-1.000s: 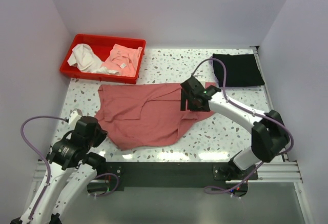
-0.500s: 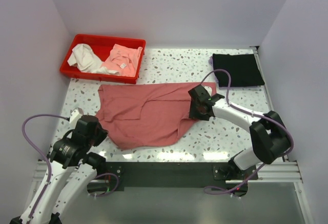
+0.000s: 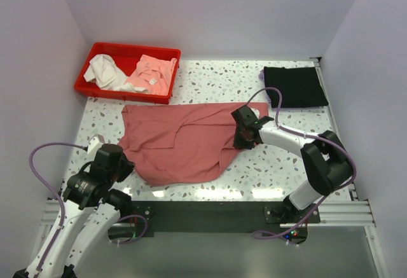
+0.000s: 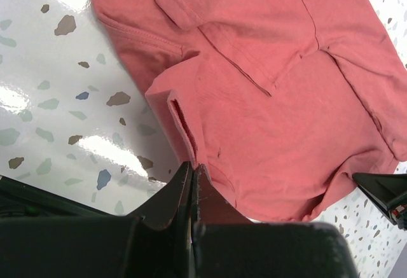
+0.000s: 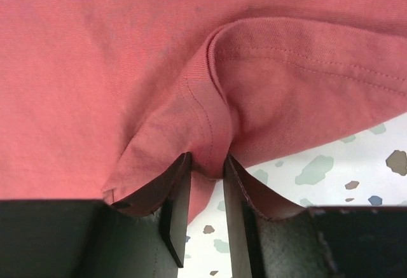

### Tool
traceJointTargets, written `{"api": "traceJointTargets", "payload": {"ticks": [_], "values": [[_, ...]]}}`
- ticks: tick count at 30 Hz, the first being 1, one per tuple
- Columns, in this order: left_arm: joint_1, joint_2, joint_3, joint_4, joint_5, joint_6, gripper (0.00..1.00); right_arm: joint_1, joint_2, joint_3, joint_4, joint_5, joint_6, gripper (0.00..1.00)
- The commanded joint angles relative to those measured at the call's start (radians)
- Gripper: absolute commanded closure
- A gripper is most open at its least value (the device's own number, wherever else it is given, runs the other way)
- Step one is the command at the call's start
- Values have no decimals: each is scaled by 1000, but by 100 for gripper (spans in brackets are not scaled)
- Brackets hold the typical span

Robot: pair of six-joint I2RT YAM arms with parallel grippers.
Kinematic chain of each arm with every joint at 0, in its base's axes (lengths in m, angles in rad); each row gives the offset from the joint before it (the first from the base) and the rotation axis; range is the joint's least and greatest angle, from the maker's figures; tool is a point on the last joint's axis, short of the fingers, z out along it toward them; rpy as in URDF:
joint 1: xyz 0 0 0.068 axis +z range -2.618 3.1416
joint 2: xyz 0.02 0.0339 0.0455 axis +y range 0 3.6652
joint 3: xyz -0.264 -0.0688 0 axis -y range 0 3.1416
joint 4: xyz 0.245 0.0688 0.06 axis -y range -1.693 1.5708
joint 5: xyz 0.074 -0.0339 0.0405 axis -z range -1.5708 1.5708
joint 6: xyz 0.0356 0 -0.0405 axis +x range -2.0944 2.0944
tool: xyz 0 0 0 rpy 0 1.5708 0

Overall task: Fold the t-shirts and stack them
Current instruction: Fold the tshirt

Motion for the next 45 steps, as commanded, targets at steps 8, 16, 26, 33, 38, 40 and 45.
{"api": "traceJointTargets", "payload": {"ticks": [8,16,26,33,38,40,45], "values": [[-1,8,1,16,-9,15,100,-2,-36,15,-54,83,-14,73],[-1,17,-5,24,-3,27,100,-1,-25,57,-100,151,-63,73],[-1,18,-5,22,-8,26,100,-1,-25,74,-125,185,-103,96],[-1,8,11,7,-8,19,100,-2,-89,61,-192,211,-109,100],[-1,3,32,-42,-15,-10,100,-1,-244,-17,-377,237,-73,100],[-1,0,37,-53,-12,-13,100,-2,-293,-48,-471,220,-36,100],[-1,-9,38,-61,5,-13,100,-1,-474,-130,-602,191,35,100]]}}
